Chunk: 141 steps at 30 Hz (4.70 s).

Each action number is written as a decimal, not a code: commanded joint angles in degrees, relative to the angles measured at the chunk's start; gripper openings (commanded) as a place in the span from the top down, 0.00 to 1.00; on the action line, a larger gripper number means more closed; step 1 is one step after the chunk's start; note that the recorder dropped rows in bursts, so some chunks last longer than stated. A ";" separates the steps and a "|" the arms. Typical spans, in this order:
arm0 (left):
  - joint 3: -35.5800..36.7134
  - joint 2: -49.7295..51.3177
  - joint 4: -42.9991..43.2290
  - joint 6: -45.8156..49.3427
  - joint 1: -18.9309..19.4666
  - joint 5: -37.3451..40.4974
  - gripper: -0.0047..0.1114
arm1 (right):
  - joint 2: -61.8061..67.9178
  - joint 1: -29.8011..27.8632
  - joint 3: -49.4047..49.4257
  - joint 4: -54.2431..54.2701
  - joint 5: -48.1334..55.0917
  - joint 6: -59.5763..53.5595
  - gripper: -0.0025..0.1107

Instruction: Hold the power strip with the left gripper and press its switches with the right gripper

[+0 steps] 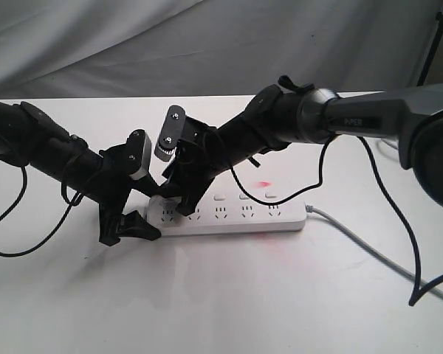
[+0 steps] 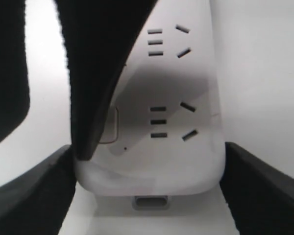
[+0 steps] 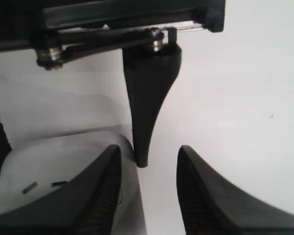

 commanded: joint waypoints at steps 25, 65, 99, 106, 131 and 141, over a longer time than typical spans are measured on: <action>-0.38 -0.04 0.29 -0.13 -0.29 0.00 0.36 | 1.65 0.21 -0.25 -6.11 1.47 -0.60 0.66; -0.38 -0.04 0.29 -0.13 -0.29 0.00 0.36 | 2.43 0.08 3.34 -10.59 1.44 -1.45 0.66; -0.38 -0.04 0.29 -0.13 -0.29 0.00 0.36 | -5.36 -3.76 5.75 -7.52 0.98 0.90 0.66; -0.38 -0.04 0.29 -0.13 -0.29 0.00 0.36 | -4.12 -3.21 5.75 -6.67 0.84 0.30 0.66; -0.38 -0.04 0.29 -0.13 -0.29 0.00 0.36 | -1.52 -3.21 5.75 -9.88 0.20 -0.98 0.66; -0.38 -0.04 0.29 -0.13 -0.29 0.00 0.36 | -0.28 -3.78 5.75 -11.66 0.45 -1.36 0.66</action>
